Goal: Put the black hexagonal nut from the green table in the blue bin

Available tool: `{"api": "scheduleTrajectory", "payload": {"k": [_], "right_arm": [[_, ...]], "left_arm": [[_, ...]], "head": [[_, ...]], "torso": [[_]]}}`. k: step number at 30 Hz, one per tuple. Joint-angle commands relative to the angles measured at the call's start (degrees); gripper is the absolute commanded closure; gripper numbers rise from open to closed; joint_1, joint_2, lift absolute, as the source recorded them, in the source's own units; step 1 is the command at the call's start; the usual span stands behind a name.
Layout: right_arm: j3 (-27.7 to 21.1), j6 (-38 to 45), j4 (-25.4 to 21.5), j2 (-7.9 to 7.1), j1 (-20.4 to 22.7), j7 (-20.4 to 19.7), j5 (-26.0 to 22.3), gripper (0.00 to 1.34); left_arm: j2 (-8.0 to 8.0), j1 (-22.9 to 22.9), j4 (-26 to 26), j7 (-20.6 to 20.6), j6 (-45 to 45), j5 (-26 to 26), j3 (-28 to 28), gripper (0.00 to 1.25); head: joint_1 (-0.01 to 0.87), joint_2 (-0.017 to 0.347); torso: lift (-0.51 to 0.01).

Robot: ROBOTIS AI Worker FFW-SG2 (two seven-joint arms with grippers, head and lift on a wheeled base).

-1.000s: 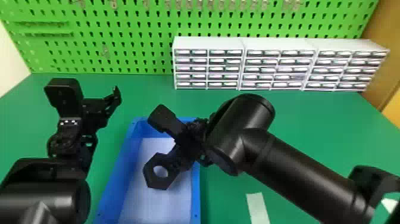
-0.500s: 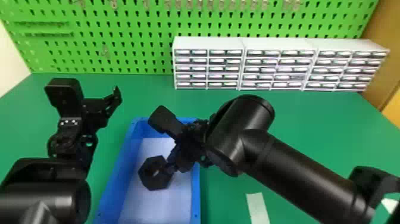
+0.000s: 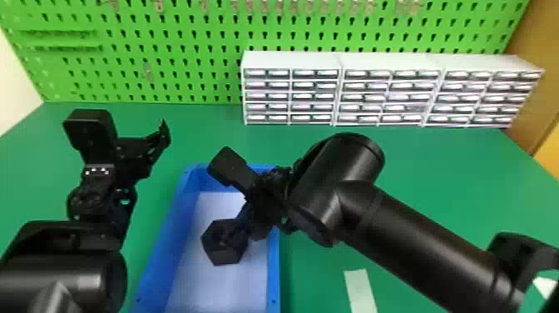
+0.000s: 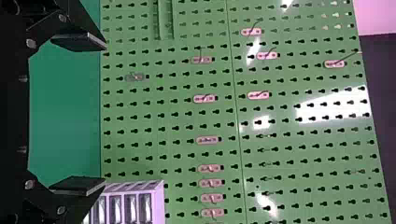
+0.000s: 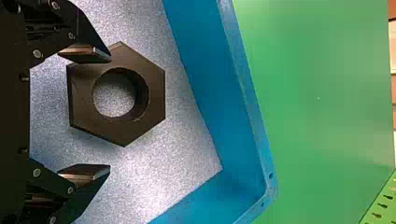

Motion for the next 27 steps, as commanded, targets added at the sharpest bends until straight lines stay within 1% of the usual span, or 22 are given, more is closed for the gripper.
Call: {"api": "scheduleTrajectory", "payload": {"k": [1, 7, 10, 16, 20, 27], "right_arm": [[-0.3, 0.0, 0.0, -0.09, 0.0, 0.0, 0.0, 0.43], [-1.4, 0.5, -0.4, -0.18, 0.1, 0.0, 0.0, 0.43], [-2.9, 1.4, -2.1, -0.35, 0.4, 0.0, 0.4, 0.43], [-7.0, 3.6, -6.4, -0.70, 0.9, 0.0, 2.1, 0.43], [-10.2, 5.2, -10.1, -0.97, 1.4, 0.1, 4.0, 0.43], [-16.2, 5.2, -13.8, -1.14, 3.3, 0.2, 6.0, 0.43]], "left_arm": [[0.00, 0.1, 0.0, 0.0, 0.0, 0.0, 0.0, 0.25], [0.00, 0.1, 0.0, 0.0, 0.0, 0.0, 0.1, 0.25], [0.00, 0.1, 0.0, 0.0, 0.0, 0.0, 0.0, 0.25], [0.00, 0.1, 0.0, 0.0, 0.0, 0.0, 0.0, 0.25], [0.00, 0.2, 0.0, 0.0, 0.0, 0.0, 0.0, 0.25], [0.00, 0.2, 0.0, 0.0, 0.1, 0.1, 0.0, 0.25]], "head": [[0.686, 0.051], [0.686, 0.051], [0.686, 0.051], [0.686, 0.051], [0.686, 0.051], [0.686, 0.051]], "torso": [[-0.096], [-0.096], [-0.096], [-0.096], [-0.096], [-0.096]]}}
